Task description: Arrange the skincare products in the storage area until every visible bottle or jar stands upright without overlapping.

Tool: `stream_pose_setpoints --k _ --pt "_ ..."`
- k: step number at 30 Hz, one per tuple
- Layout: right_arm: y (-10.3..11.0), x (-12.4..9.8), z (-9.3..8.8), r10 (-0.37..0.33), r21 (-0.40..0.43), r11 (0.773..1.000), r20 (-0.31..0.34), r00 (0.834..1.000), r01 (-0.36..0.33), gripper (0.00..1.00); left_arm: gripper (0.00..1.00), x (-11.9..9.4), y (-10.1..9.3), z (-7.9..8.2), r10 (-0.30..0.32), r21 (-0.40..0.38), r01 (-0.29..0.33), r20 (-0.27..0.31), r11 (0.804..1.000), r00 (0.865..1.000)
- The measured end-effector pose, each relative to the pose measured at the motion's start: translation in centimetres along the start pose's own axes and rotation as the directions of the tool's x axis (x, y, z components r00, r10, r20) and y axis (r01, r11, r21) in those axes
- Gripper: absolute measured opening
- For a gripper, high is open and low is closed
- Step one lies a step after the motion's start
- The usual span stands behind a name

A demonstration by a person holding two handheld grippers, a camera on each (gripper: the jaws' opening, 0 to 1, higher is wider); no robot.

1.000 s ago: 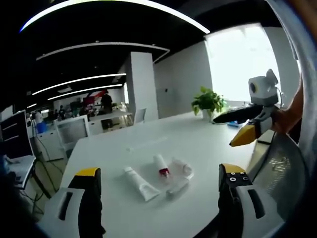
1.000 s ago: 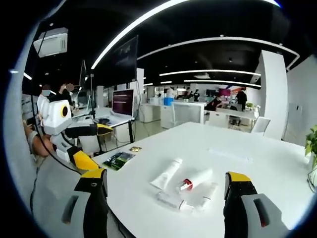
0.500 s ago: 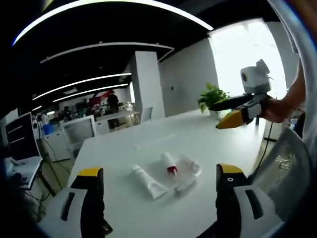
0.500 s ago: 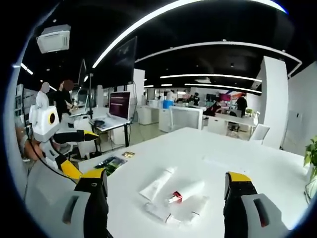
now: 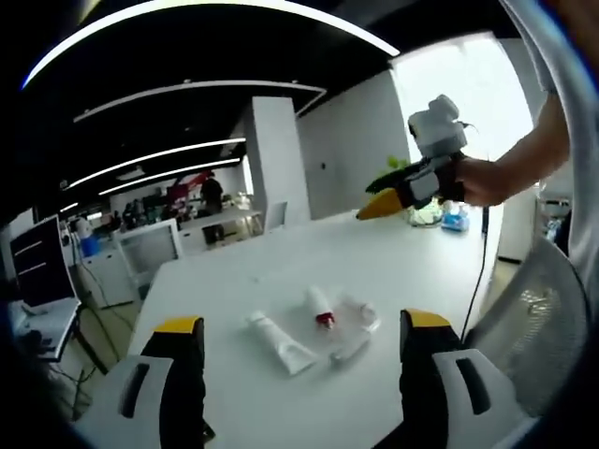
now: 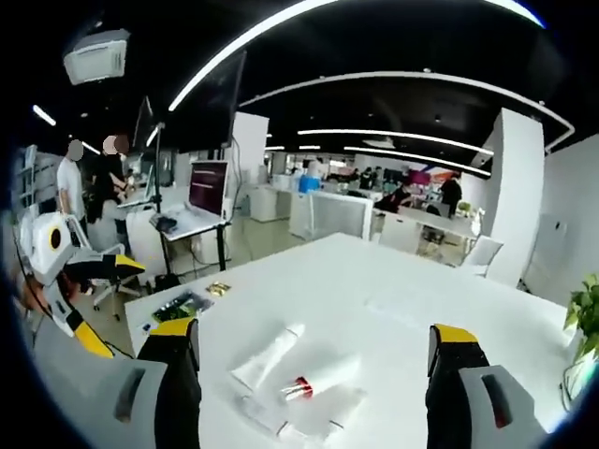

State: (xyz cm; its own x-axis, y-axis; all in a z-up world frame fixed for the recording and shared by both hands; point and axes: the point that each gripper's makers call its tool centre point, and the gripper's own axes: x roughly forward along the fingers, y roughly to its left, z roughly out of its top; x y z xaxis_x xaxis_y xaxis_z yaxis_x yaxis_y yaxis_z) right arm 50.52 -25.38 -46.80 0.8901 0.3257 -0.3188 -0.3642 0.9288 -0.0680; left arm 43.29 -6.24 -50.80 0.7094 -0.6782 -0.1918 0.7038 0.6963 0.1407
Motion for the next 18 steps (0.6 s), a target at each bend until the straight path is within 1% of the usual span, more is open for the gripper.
stream_pose_setpoints --k 1,3,4,5,6,8,9,12,13,14,16,17,18 --pt "-0.2 0.3 0.1 0.000 0.000 1.000 -0.006 1.000 0.000 1.00 0.83 0.0 0.0 0.0 0.001 0.003 -0.001 0.000 1.000 1.000" --pt "-0.2 0.8 0.7 0.022 0.034 0.999 0.009 1.000 -0.022 1.00 0.83 0.0 0.0 0.0 0.002 0.007 -0.002 0.002 1.000 1.000" --pt "0.0 1.0 0.9 0.041 0.079 0.996 0.008 0.999 -0.042 1.00 0.84 0.0 0.0 0.0 0.005 0.018 -0.005 0.003 1.000 1.000" --pt "-0.1 1.2 1.0 0.044 0.105 0.993 0.004 0.999 -0.045 1.00 0.84 -0.1 0.1 0.0 0.010 0.036 -0.011 0.002 0.999 1.000" --pt "-0.4 1.6 1.1 0.047 0.102 0.994 -0.013 0.999 -0.045 1.00 0.84 -0.1 0.1 0.0 0.016 0.062 -0.016 -0.001 0.998 1.000" --pt "-0.7 2.2 1.4 0.046 0.099 0.994 -0.019 0.999 -0.044 1.00 0.85 -0.1 0.0 0.1 0.016 0.087 -0.017 0.006 0.996 1.000" --pt "-0.5 2.3 1.5 0.042 0.096 0.995 -0.033 0.999 -0.038 1.00 0.85 -0.1 0.0 0.1 0.017 0.106 -0.018 0.009 0.994 1.000" --pt "-0.9 3.0 2.2 0.033 0.117 0.993 -0.026 0.999 -0.030 1.00 0.87 0.0 -0.3 0.2 0.006 0.138 -0.008 0.016 0.990 1.000" --pt "-1.4 3.3 2.1 0.028 0.119 0.993 -0.035 0.999 -0.024 0.99 0.88 0.0 -0.4 0.2 0.003 0.150 -0.006 0.019 0.989 1.000" --pt "-1.5 3.6 2.2 0.032 0.114 0.993 -0.036 0.999 -0.028 0.94 0.88 0.0 -0.4 0.3 0.001 0.155 -0.004 0.023 0.988 1.000" --pt "-1.4 3.8 2.2 0.019 0.081 0.997 -0.054 0.998 -0.015 0.83 0.87 -0.1 -0.3 0.3 -0.002 0.161 -0.002 0.026 0.987 1.000" --pt "-1.4 4.0 2.3 0.018 0.073 0.997 -0.055 0.998 -0.014 0.79 0.87 -0.1 -0.3 0.4 0.000 0.160 -0.004 0.028 0.987 1.000" --pt "-1.4 4.3 2.7 0.021 0.079 0.997 -0.039 0.999 -0.018 0.80 0.87 -0.1 -0.1 0.4 0.004 0.156 -0.009 0.031 0.988 1.000"
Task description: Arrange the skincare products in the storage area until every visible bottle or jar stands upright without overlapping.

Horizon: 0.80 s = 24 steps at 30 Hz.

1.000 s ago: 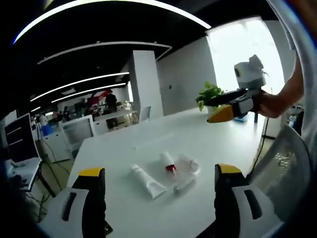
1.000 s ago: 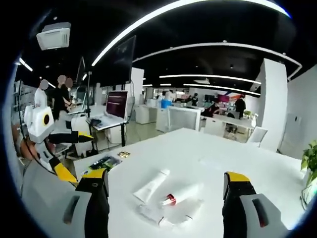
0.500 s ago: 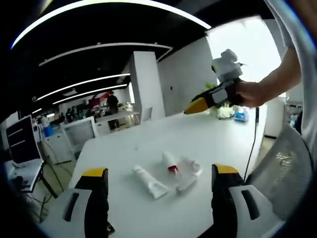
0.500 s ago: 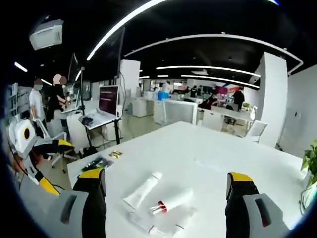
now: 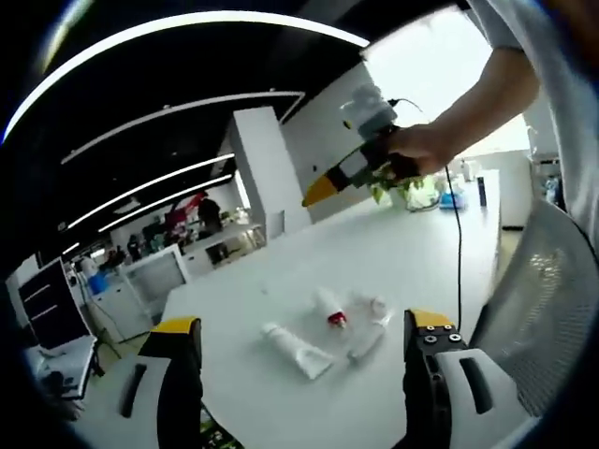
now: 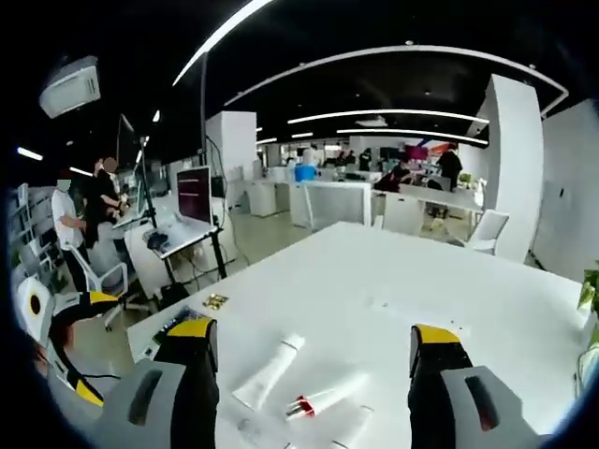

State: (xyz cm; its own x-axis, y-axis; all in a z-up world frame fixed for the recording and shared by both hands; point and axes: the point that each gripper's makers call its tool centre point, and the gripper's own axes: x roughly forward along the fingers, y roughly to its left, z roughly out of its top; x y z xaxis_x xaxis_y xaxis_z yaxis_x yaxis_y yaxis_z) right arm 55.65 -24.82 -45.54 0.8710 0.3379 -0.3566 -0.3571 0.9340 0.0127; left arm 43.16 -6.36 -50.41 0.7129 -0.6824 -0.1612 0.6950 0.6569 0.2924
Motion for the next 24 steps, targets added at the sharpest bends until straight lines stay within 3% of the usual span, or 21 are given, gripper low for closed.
stream_pose_setpoints --k 2,4,5,12,18,24 --pt "0.1 0.7 0.3 0.019 0.015 1.000 0.000 1.000 -0.019 0.76 0.86 -0.1 0.2 0.1 0.007 -0.010 -0.007 0.007 1.000 1.000" --pt "0.9 1.0 0.8 0.067 -0.034 0.997 0.012 0.998 -0.066 0.62 0.84 -0.1 0.3 0.1 0.010 -0.011 -0.009 0.007 1.000 1.000" --pt "0.8 1.3 1.1 0.056 -0.030 0.998 0.022 0.998 -0.055 0.55 0.83 -0.1 0.2 0.0 0.007 -0.009 -0.007 0.007 1.000 1.000" --pt "1.5 3.3 1.3 0.080 -0.026 0.996 0.009 0.997 -0.080 0.54 0.81 -0.2 0.5 0.0 0.024 0.005 -0.024 0.005 1.000 1.000" --pt "2.2 5.1 0.6 0.099 0.000 0.995 -0.042 0.994 -0.099 0.77 0.81 -0.2 0.8 -0.2 0.037 0.018 -0.037 -0.007 0.999 0.999" --pt "2.7 6.6 -0.1 0.105 0.005 0.994 -0.080 0.991 -0.105 0.92 0.86 -0.1 0.8 -0.5 0.041 0.028 -0.041 -0.020 0.999 0.999"
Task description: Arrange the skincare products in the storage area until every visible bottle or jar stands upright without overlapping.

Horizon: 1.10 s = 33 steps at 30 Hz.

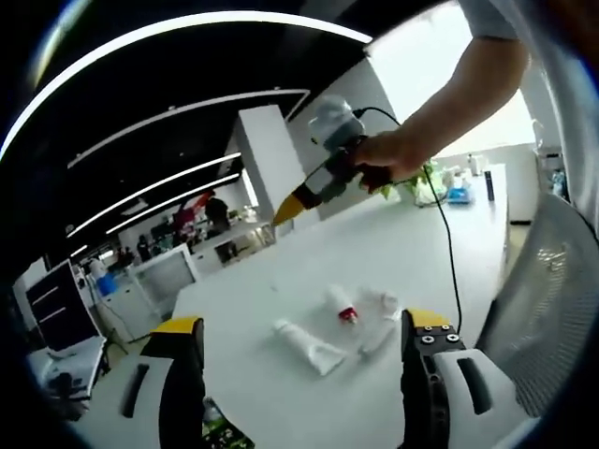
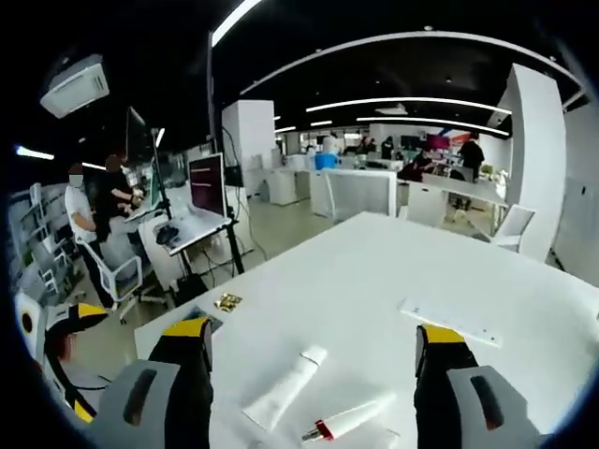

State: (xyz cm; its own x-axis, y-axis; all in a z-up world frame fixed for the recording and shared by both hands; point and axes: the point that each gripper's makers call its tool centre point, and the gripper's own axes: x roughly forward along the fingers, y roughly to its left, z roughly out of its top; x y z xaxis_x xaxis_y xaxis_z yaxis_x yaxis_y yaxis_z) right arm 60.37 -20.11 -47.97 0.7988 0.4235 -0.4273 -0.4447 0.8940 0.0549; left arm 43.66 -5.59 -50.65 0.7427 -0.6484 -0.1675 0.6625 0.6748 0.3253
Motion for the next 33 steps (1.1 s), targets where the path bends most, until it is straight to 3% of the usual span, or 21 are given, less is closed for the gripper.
stream_pose_setpoints --k 4,10,12,19,25,30,33 --pt "0.6 1.3 -0.8 0.016 -0.011 1.000 -0.033 0.999 -0.017 0.97 0.86 0.1 0.4 -0.6 0.020 0.028 -0.019 -0.033 0.999 0.999" --pt "0.9 3.5 -2.9 0.039 0.000 0.999 -0.109 0.993 -0.039 0.99 0.87 0.0 0.6 -0.3 0.027 0.000 -0.027 -0.019 1.000 0.999" --pt "0.9 4.3 -3.7 0.044 -0.009 0.999 -0.142 0.989 -0.045 0.99 0.86 -0.1 0.9 0.2 0.034 -0.044 -0.034 0.009 0.998 0.999" --pt "0.8 6.2 -6.1 0.048 0.029 0.999 -0.209 0.977 -0.043 0.99 0.88 -0.1 1.0 0.1 0.043 -0.071 -0.042 0.005 0.997 0.999" --pt "0.6 7.8 -9.1 0.046 0.097 0.995 -0.291 0.956 -0.018 0.99 0.92 0.0 1.2 -0.2 0.047 -0.108 -0.048 -0.009 0.993 0.999" --pt "0.7 9.0 -10.7 0.047 0.085 0.996 -0.344 0.938 -0.019 0.99 0.91 0.0 1.2 -0.4 0.046 -0.118 -0.047 -0.014 0.992 0.999" --pt "0.7 9.8 -12.3 0.042 0.064 0.998 -0.394 0.918 -0.018 0.99 0.90 0.0 1.2 -0.5 0.045 -0.124 -0.047 -0.018 0.991 0.999"
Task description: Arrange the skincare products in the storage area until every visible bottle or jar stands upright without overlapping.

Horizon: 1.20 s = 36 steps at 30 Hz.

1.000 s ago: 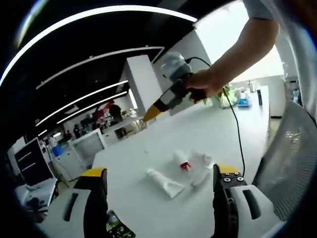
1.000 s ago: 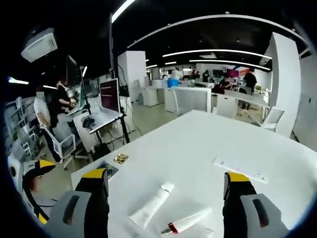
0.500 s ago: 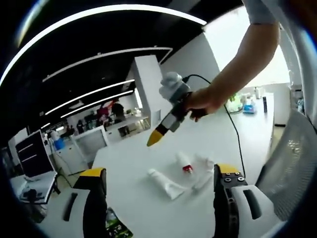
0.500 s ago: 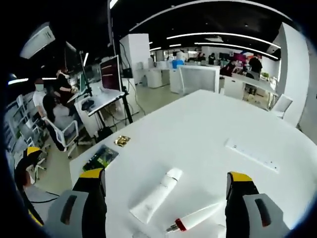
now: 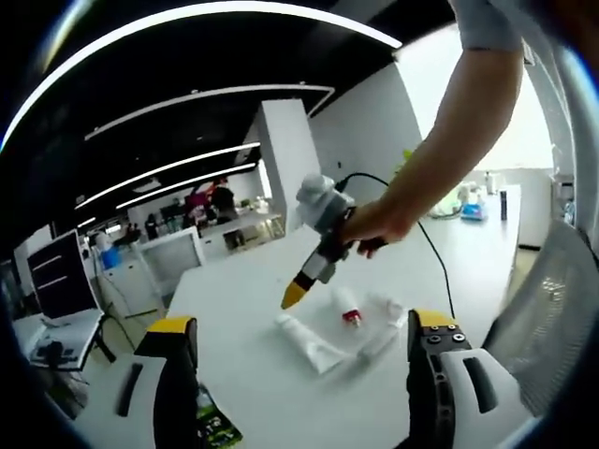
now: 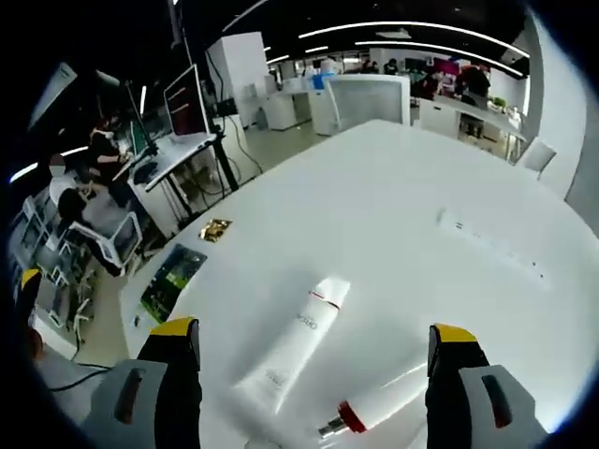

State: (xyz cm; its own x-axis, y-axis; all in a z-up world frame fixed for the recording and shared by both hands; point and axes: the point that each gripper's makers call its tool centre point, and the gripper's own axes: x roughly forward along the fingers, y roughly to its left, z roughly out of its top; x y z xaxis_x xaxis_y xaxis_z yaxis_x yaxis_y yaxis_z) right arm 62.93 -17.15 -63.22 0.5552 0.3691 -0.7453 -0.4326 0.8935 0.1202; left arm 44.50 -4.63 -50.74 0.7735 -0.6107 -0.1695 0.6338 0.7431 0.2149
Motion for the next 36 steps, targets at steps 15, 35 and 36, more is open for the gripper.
stream_pose_setpoints --k 15,35,36 --pt "0.5 4.0 -2.5 -0.005 -0.024 1.000 -0.129 0.992 0.002 0.99 0.83 0.1 0.0 -0.5 -0.007 -0.001 0.007 -0.022 1.000 1.000" --pt "-0.1 7.0 -5.4 -0.045 -0.006 0.999 -0.249 0.967 0.045 0.96 0.75 0.2 0.0 -1.3 -0.008 0.009 0.008 -0.061 1.000 0.998" --pt "-0.2 7.2 -5.5 -0.048 -0.013 0.999 -0.257 0.965 0.046 0.95 0.75 0.2 0.0 -1.3 -0.008 0.009 0.008 -0.063 1.000 0.998"
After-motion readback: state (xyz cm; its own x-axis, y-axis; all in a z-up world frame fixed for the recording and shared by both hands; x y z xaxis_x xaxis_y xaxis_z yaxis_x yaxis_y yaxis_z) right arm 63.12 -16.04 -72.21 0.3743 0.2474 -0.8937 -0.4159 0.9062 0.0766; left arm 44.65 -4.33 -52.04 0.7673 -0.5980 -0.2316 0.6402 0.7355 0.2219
